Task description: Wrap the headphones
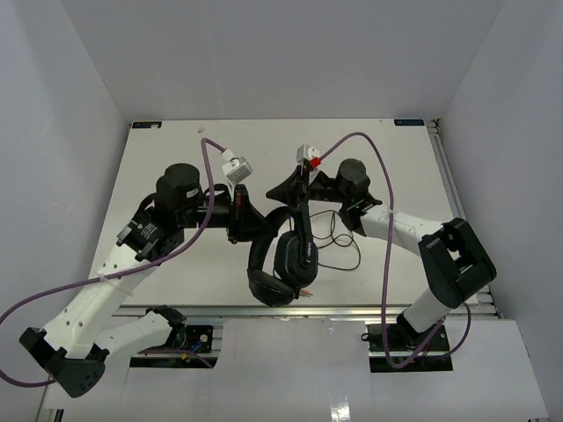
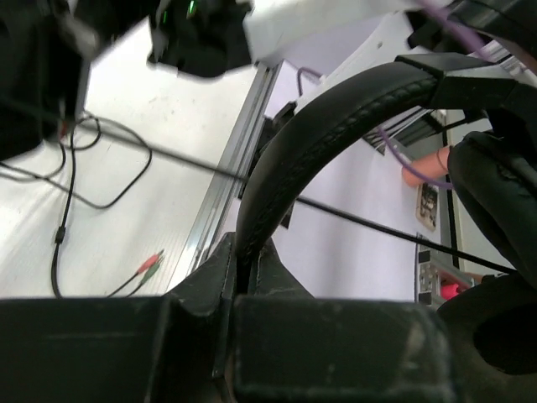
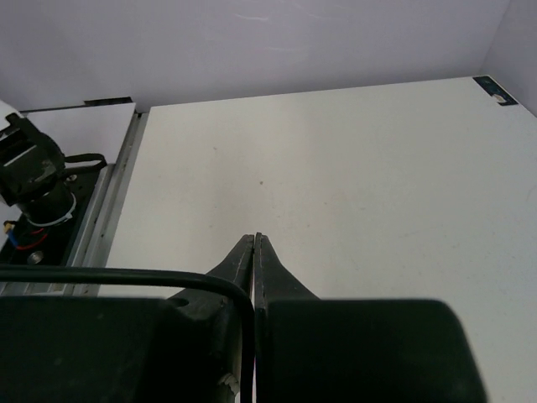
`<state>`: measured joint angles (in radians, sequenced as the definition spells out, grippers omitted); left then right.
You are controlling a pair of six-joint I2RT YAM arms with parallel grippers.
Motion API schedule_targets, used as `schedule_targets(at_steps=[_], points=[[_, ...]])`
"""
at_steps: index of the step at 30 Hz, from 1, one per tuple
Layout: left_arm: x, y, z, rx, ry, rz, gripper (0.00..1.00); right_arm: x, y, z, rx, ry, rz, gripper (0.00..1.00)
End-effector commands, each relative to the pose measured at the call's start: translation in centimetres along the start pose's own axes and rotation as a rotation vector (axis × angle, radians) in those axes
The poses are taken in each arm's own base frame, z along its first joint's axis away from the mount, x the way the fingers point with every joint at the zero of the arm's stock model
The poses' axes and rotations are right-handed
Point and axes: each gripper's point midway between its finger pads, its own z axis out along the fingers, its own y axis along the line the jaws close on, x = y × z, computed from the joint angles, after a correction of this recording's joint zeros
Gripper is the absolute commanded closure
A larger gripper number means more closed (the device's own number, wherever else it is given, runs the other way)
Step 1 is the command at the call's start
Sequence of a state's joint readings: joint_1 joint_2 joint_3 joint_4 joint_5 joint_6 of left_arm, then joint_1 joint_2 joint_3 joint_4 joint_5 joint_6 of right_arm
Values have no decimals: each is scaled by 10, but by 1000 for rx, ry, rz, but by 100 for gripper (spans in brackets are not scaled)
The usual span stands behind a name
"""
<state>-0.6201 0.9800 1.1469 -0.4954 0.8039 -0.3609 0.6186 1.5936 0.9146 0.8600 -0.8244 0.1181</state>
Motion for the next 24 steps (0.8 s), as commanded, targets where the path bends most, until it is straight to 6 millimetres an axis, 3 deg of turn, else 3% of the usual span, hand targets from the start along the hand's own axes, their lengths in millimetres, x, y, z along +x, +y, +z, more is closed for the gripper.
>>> schedule_targets(at_steps=[1,4,6,7,12,18,21,24], points=[[30,10,-2,-20,115,0,100,-10,-49,-13,151,83,47,92],[47,45,-3,-177,168,5,100,-25,-76,-28,235,118,43,92],[59,63,-5,-256,213,-2,100,-22,-81,-35,267,172,77,92],[66,80,-8,-351,236,-2,100,-30,-90,-41,302,201,66,92],[89,131,-12,-610,344,-2,100,-64,-105,-56,393,284,9,92],[92,195,-45,-1027,419,3,100,-66,-96,-73,439,376,16,92],[89,212,-55,-1163,423,-16,100,-56,-82,-76,424,404,47,92],[77,226,-71,-1340,401,-29,100,-40,-55,-72,377,426,85,92]])
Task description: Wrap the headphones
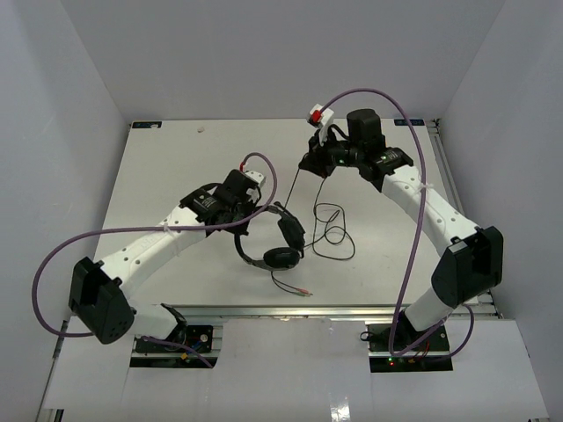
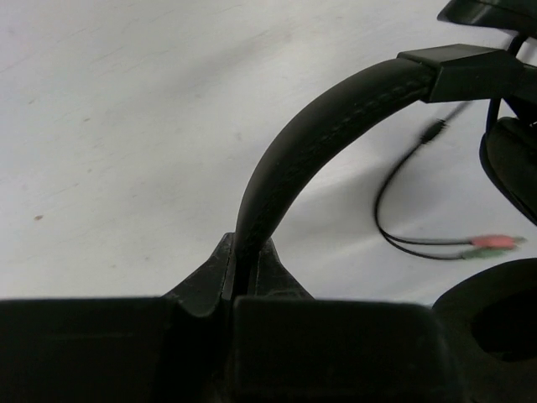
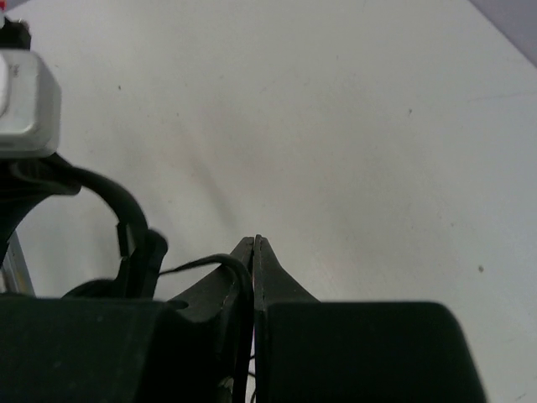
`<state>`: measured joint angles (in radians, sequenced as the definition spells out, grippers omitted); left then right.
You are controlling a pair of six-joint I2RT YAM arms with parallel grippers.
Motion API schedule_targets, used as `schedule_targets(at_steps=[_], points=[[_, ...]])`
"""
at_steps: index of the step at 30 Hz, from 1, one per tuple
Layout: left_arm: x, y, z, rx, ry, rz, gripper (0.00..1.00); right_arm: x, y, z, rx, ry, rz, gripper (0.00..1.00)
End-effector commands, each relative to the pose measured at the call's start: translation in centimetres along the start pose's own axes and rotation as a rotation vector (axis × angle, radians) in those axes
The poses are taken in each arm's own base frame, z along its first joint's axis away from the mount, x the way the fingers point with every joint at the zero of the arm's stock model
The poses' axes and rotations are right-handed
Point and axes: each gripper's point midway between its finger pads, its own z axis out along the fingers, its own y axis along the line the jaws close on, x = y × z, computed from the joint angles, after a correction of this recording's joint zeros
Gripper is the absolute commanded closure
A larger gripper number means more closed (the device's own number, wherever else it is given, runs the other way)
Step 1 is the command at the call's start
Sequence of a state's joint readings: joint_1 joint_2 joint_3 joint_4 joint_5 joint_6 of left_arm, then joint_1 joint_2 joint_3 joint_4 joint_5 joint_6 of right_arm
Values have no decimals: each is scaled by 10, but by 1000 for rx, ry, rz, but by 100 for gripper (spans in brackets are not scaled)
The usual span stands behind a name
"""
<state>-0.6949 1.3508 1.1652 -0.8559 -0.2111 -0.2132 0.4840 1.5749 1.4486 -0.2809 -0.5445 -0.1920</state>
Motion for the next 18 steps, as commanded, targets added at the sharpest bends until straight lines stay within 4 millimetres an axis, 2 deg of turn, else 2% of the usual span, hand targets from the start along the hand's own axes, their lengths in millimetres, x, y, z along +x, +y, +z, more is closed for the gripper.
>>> schedule_targets(at_steps=[1,4,7,9,11,15,18], points=[[-16,44,-11,-298,-16,-79,100,1,34,-18,-22,-1,-24,92],[-26,58,-11,-411,-26,-110,100,13,68,-12,-101,4,-10,92],[-32,58,-8,-436,-37,-146,100,12,93,-9,-161,-31,-12,92],[-38,57,-2,-454,-56,-185,100,22,122,-2,-240,-29,34,92],[-43,56,1,-452,-78,-210,100,18,141,1,-293,-61,28,92],[-57,46,3,-387,-166,-307,100,44,162,6,-336,-68,135,92],[-71,37,-5,-301,-248,-382,100,58,174,6,-360,-114,162,92]])
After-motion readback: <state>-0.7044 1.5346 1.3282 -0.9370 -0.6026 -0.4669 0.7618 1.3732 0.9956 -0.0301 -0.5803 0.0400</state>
